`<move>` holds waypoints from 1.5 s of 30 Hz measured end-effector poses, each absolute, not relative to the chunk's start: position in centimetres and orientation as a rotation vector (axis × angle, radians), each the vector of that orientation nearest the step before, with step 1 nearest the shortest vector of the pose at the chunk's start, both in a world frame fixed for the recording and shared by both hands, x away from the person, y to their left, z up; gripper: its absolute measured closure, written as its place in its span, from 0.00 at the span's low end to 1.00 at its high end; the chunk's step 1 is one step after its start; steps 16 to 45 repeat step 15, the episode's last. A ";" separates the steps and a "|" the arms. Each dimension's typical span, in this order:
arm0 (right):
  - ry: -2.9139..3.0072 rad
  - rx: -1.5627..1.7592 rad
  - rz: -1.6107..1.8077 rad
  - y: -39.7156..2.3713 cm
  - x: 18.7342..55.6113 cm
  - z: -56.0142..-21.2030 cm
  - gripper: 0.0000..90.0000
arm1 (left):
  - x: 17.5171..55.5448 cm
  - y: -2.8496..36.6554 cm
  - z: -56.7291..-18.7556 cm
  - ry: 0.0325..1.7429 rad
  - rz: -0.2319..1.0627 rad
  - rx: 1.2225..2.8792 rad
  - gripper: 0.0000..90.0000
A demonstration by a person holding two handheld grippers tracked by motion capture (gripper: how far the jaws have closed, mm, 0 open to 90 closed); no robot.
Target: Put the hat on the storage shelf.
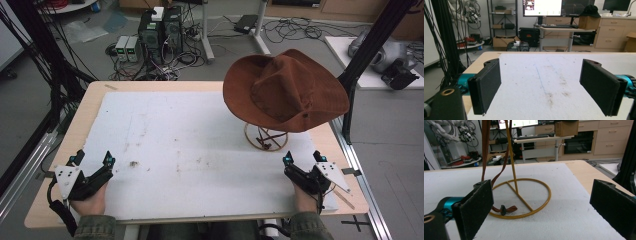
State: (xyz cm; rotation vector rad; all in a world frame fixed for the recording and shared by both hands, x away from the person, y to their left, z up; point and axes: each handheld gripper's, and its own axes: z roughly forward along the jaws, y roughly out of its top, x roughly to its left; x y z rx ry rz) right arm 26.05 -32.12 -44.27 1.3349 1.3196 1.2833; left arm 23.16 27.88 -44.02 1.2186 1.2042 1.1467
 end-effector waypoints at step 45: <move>1.331 1.347 1.288 -32.1 26.2 -44.4 0.05 | 23.3 28.0 -44.2 1.214 1.125 1.220 0.20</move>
